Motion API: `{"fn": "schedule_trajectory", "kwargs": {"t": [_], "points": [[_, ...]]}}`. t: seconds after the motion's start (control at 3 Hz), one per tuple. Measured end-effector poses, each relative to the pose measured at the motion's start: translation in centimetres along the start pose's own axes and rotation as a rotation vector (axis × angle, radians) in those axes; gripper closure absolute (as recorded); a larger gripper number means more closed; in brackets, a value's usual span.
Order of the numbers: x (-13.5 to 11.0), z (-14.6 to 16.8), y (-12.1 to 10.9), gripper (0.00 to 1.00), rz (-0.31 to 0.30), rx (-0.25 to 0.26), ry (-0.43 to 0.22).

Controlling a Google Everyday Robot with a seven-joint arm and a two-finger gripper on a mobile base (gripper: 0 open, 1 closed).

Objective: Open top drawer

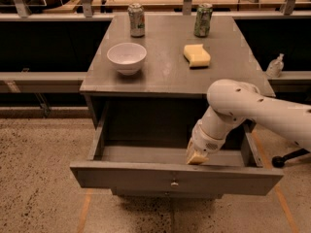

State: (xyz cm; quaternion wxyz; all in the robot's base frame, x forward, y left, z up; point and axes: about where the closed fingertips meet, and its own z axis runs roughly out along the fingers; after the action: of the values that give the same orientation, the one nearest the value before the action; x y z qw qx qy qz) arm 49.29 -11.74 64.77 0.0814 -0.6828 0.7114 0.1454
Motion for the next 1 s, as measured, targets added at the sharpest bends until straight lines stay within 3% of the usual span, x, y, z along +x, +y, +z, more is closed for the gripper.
{"fn": "schedule_trajectory", "kwargs": {"t": [0.33, 0.67, 1.0], "points": [[-0.1, 0.9, 2.9, 1.0, 0.091, -0.071, -0.028], [-0.4, 0.9, 4.3, 1.0, 0.152, -0.081, -0.049], [-0.7, -1.3, 3.3, 1.0, 0.153, 0.027, -0.092]]}}
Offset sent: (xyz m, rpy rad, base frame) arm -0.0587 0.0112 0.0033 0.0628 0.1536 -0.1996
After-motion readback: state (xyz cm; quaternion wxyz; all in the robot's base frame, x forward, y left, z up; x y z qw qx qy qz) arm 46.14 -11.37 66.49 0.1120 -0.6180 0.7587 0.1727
